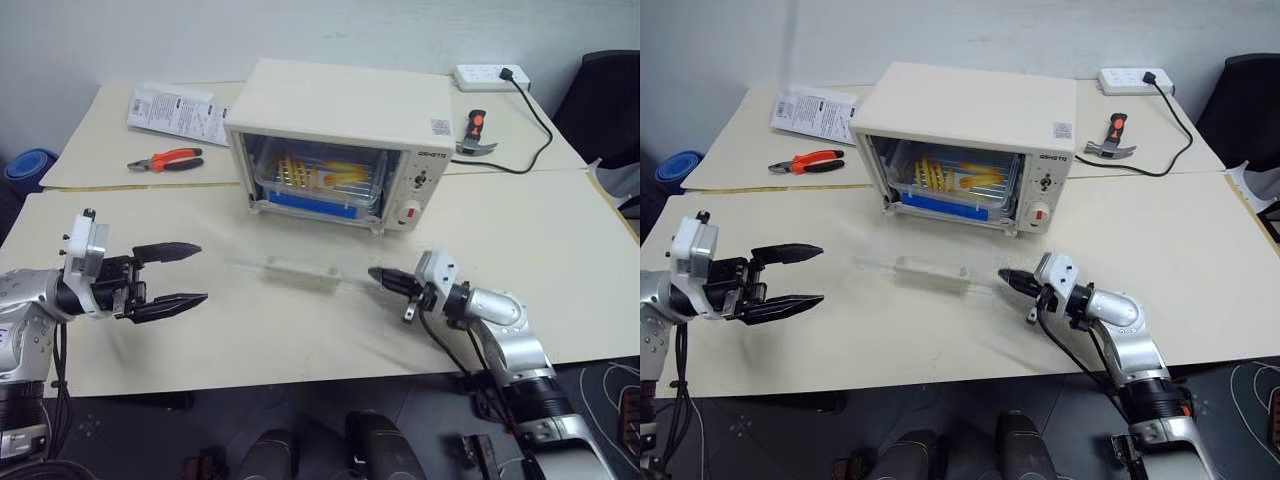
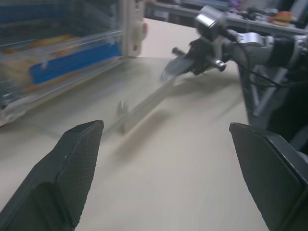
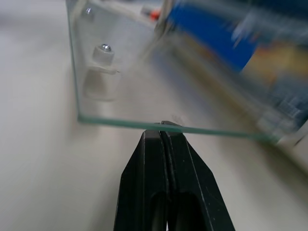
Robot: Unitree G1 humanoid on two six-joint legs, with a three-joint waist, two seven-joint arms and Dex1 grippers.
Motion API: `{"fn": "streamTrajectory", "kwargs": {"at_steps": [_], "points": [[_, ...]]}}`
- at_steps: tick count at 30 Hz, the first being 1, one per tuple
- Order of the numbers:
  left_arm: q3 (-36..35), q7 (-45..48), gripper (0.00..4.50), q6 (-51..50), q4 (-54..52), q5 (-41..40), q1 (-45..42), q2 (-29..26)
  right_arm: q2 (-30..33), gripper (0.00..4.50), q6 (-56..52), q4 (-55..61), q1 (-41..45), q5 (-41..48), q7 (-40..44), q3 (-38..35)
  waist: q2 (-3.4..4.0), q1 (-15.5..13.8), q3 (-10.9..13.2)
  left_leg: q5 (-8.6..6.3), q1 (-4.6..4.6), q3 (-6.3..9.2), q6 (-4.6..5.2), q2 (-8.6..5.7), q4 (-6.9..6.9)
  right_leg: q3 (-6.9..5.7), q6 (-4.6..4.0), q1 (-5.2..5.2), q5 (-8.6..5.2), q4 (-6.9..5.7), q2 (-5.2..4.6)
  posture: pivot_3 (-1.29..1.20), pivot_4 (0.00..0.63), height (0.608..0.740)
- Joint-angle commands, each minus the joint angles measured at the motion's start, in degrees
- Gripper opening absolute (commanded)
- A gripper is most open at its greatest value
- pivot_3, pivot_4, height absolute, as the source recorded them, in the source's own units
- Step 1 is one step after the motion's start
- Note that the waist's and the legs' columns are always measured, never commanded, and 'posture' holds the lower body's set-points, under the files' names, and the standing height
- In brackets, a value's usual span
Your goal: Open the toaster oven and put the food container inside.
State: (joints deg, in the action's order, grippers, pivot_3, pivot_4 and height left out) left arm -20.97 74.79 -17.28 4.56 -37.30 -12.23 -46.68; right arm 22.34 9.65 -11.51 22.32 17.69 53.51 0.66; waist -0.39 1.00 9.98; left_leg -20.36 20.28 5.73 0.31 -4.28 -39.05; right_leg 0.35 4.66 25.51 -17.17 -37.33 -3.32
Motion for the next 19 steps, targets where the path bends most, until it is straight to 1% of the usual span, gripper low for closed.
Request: {"fn": "streamTrajectory", "kwargs": {"at_steps": [1, 4, 7, 10, 11, 12, 13, 14, 15, 16, 17, 19], "points": [[-3.82, -5.4, 4.46, 3.03, -2.8, 0.9, 1.81, 1.52, -2.16, 0.0, -0.23, 4.91, 2.23, 7.63, -1.74, -5.21, 0.0, -0.04, 0.0, 0.0, 0.0, 0.01, 0.0, 0.0, 0.0, -0.01, 0.0, 0.0, 0.0, -0.01, 0.0, 0.0, 0.15, 0.74], [-4.57, -10.78, 4.46, 5.26, -4.63, 3.78, 4.91, 3.25, -2.69, 0.0, -3.52, 8.84, 3.53, 12.38, -2.36, -7.31, 0.01, -0.19, 0.0, 0.0, 0.0, 0.02, 0.0, 0.0, 0.0, 0.0, 0.0, -0.01, 0.0, 0.01, -0.01, 0.0, 0.15, 0.74], [-5.26, -14.24, 4.46, 8.48, -7.43, 6.15, 9.77, 5.45, 0.24, 0.0, -8.84, 13.12, 2.78, 15.74, -0.35, -7.97, 0.01, -0.28, 0.0, -0.01, 0.0, 0.01, 0.01, -0.01, 0.03, 0.01, 0.0, -0.02, 0.0, 0.06, -0.01, 0.0, 0.15, 0.74], [-5.35, -17.17, 4.5, 11.36, -9.05, 9.12, 13.65, 6.62, 6.89, 0.64, -10.84, 15.73, -1.19, 13.88, 6.6, -5.59, 0.0, -0.92, 0.0, -0.03, 0.03, 0.01, 0.04, 0.0, 0.05, 0.0, 0.0, -0.03, 0.0, 0.16, -0.02, 0.0, 0.15, 0.74], [-5.46, -17.37, 4.5, 11.49, -9.7, 8.98, 14.99, 6.99, 9.19, 1.08, -9.84, 15.69, -3.01, 12.03, 8.81, -4.67, 0.0, -1.04, 0.0, -0.04, 0.03, 0.01, 0.06, 0.0, 0.06, 0.0, 0.0, -0.05, 0.0, 0.21, -0.02, 0.0, 0.15, 0.74], [-5.48, -18.26, 4.5, 12.09, -10.25, 9.71, 16.15, 7.3, 10.94, 1.26, -8.91, 15.2, -4.55, 10.61, 10.23, -4.18, -0.01, -1.18, -0.01, -0.05, 0.03, 0.02, 0.07, 0.0, 0.06, 0.0, 0.0, -0.07, 0.0, 0.23, -0.02, 0.0, 0.15, 0.74], [-5.39, -18.93, 4.5, 12.52, -10.85, 10.18, 17.15, 7.57, 12.6, 1.55, -8.26, 14.61, -6.07, 9.6, 11.85, -3.83, -0.01, -1.36, -0.01, -0.05, 0.03, 0.02, 0.08, 0.0, 0.04, 0.0, 0.0, -0.1, 0.0, 0.25, -0.02, 0.0, 0.15, 0.74], [-5.37, -19.12, 4.5, 12.74, -11.41, 10.03, 18.13, 7.86, 13.97, 1.94, -5.21, 13.22, -7.39, 7.56, 13.41, -3.53, -0.01, -1.45, -0.01, -0.05, 0.03, 0.01, 0.11, -0.01, 0.03, 0.0, 0.0, -0.14, 0.0, 0.28, -0.05, 0.0, 0.15, 0.74], [-5.38, -19.43, 4.5, 13.13, -11.82, 10.2, 18.9, 8.01, 14.87, 2.11, -3.34, 12.25, -8.33, 6.48, 14.58, -3.42, -0.01, -1.55, -0.01, -0.05, 0.02, 0.01, 0.12, -0.01, 0.03, 0.0, 0.0, -0.16, 0.0, 0.31, -0.05, 0.0, 0.15, 0.74], [-5.29, -19.22, 4.5, 12.94, -12.47, 9.82, 19.92, 8.0, 15.44, 2.51, -2.29, 11.14, -9.2, 6.13, 15.39, -3.75, -0.01, -1.61, -0.01, -0.05, 0.02, -0.02, 0.13, -0.02, 0.02, 0.01, 0.01, -0.18, 0.01, 0.32, -0.05, 0.0, 0.15, 0.74], [-5.24, -19.38, 4.5, 13.16, -13.18, 9.78, 20.96, 8.21, 15.45, 2.7, -0.9, 9.54, -9.75, 5.96, 15.73, -4.51, -0.01, -1.61, -0.01, -0.05, 0.01, -0.03, 0.13, -0.02, 0.01, 0.01, 0.01, -0.18, 0.01, 0.32, -0.05, 0.0, 0.15, 0.74], [-4.99, -19.94, 4.5, 13.22, -14.32, 9.48, 22.24, 8.69, 15.04, 3.34, 0.7, 6.71, -10.45, 6.48, 16.25, -5.86, -0.01, -1.54, -0.01, -0.05, -0.02, -0.05, 0.13, 0.0, 0.01, 0.02, 0.01, -0.19, 0.01, 0.31, -0.04, 0.0, 0.15, 0.74]]}}
